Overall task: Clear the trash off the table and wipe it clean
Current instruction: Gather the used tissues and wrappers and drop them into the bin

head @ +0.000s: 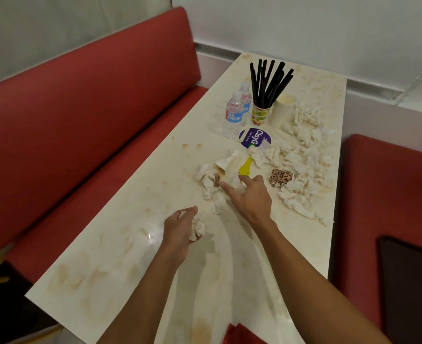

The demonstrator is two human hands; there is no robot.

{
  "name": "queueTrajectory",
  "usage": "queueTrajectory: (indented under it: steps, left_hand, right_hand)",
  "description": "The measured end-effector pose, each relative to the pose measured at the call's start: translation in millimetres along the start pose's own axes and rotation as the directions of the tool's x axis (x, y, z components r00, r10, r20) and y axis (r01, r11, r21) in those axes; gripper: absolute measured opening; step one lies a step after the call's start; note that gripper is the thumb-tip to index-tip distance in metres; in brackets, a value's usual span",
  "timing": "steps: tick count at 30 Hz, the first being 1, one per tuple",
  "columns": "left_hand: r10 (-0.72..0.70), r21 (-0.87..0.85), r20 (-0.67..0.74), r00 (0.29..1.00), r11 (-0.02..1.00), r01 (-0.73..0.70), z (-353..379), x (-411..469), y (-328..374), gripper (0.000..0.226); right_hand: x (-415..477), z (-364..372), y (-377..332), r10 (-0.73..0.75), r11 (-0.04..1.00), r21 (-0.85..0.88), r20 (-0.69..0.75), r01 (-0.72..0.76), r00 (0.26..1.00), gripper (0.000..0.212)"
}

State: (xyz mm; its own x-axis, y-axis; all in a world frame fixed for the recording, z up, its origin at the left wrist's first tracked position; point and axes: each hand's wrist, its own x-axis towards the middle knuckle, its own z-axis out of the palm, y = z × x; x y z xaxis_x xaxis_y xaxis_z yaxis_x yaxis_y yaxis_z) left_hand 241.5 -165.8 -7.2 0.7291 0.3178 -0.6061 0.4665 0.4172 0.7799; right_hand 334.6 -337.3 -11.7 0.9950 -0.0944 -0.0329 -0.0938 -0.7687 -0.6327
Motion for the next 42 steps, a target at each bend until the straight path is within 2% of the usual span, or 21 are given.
queueTrajectory:
  steps: [3,7,10,13,17,18,20,23,26,29,30,33,34,37,38,42]
  left_hand:
    - [0.007,-0.002,-0.012,1.0,1.0,-0.007,-6,1,1,0.02]
    - [0.014,0.003,-0.032,0.999,1.0,-0.014,-12,1,3,0.017]
    - [0.011,0.003,-0.032,0.999,1.0,-0.011,-15,1,2,0.018]
    - [0.003,0.006,-0.017,1.0,1.0,-0.002,-15,-1,3,0.019]
    - [-0.001,0.007,0.01,1.0,1.0,0.001,-13,-8,4,0.019]
    - [-0.003,0.016,0.013,1.0,1.0,0.003,-13,-10,4,0.018]
    - [-0.006,0.031,0.024,1.0,1.0,0.006,-12,-14,3,0.016]
    - [-0.009,0.04,0.034,0.999,0.999,0.007,-13,-18,1,0.016]
    - [-0.011,0.048,0.043,0.999,0.999,0.009,-16,-20,-1,0.016]
    - [-0.011,0.053,0.042,0.999,0.999,0.009,-19,-19,-2,0.015]
    - [-0.011,0.053,0.039,0.999,0.999,0.009,-20,-19,-2,0.014]
    - [-0.011,0.043,0.027,1.0,0.999,0.01,-24,-14,-3,0.013]
    - [-0.013,0.038,0.024,1.0,0.999,0.012,-26,-13,-2,0.013]
    - [-0.013,0.016,0.01,1.0,1.0,0.013,-28,-9,-1,0.012]
    - [-0.01,0.009,0.001,1.0,1.0,0.01,-29,-7,-1,0.013]
    - [-0.005,-0.015,-0.017,1.0,1.0,0.004,-32,-3,1,0.013]
  right_hand:
    - [9,12,-1,-0.021,0.998,-0.056,0.03,0.023,0.999,0.073]
    - [14,24,-4,-0.037,0.998,-0.042,0.061,0.039,0.997,0.045]
    - [8,23,-4,-0.028,0.988,0.156,0.021,0.024,0.999,0.026]
    - [-8,5,-8,0.108,0.897,0.434,-0.031,-0.084,0.994,0.019]
    - [-25,-19,-8,0.266,0.73,0.641,0.052,-0.236,0.963,0.009]
    - [-29,-23,-6,0.265,0.689,0.684,0.072,-0.241,0.962,0.004]
    - [-35,-29,-1,0.233,0.655,0.719,0.101,-0.233,0.967,0.012]
    - [-40,-27,8,0.171,0.741,0.642,0.097,-0.193,0.98,0.022]
    - [-42,-19,12,0.135,0.812,0.548,0.155,-0.199,0.979,0.044]
    - [-43,-18,6,0.092,0.846,0.499,0.206,-0.185,0.974,0.023]
    - [-42,-19,2,0.06,0.865,0.478,0.207,-0.154,0.977,0.023]
    - [-33,-14,-7,0.035,0.898,0.426,0.176,-0.108,0.984,0.051]
    - [-27,-8,-7,0.042,0.912,0.398,0.15,-0.099,0.988,0.053]
    - [-8,5,-12,-0.015,0.964,0.266,0.074,-0.005,0.997,0.025]
    - [-2,7,-14,-0.041,0.976,0.218,0.065,0.026,0.997,0.024]
    - [15,17,-20,-0.105,0.994,0.026,0.101,0.103,0.989,0.045]
